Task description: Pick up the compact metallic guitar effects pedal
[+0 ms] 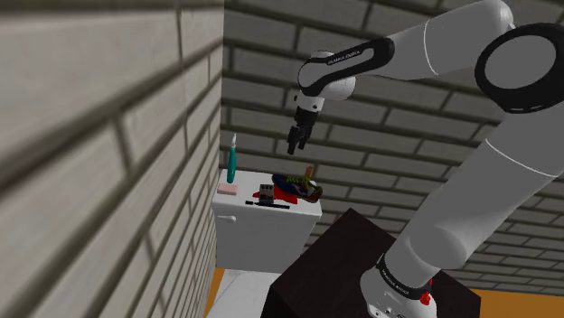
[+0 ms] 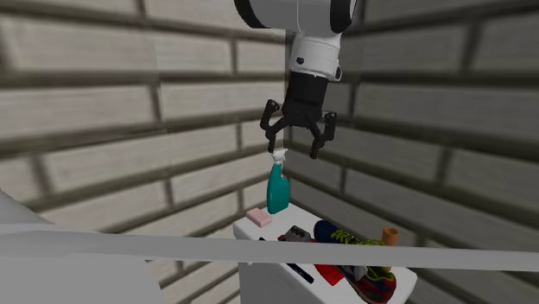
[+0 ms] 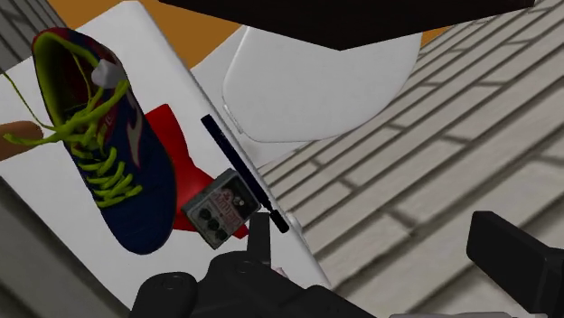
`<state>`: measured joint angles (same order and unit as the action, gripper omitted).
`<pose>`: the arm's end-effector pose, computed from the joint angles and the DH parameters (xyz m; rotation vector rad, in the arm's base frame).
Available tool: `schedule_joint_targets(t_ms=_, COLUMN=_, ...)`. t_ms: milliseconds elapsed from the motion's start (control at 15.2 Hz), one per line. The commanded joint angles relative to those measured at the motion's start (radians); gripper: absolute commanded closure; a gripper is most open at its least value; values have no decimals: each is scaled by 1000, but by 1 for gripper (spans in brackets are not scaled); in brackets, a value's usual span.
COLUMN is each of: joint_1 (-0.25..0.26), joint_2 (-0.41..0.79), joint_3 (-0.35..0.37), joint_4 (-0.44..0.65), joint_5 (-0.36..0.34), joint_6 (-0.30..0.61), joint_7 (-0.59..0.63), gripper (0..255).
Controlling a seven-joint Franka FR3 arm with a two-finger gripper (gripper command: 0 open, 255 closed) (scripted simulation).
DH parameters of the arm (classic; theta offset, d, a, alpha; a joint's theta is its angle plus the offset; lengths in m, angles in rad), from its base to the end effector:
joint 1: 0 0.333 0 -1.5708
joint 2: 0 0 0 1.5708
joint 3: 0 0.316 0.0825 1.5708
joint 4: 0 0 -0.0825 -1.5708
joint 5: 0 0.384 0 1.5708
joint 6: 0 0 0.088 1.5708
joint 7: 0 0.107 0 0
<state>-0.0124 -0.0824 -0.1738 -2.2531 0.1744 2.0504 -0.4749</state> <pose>0.4879 -0.0828 0.3894 -2.9310 -0.2941 0.0918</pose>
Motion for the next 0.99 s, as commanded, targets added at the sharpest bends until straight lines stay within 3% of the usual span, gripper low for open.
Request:
schedule_joint_targets(t_ms=0, joint_1=-1, joint_2=85, joint_3=-8, joint_4=37, joint_5=30, joint_6=27, joint_7=-45, gripper=0)
schedule_joint_targets(t_ms=924, joint_1=-82, joint_2=673, joint_3=36, joint_4=458, joint_5=195, joint_6=51, joint_7=-272, gripper=0)
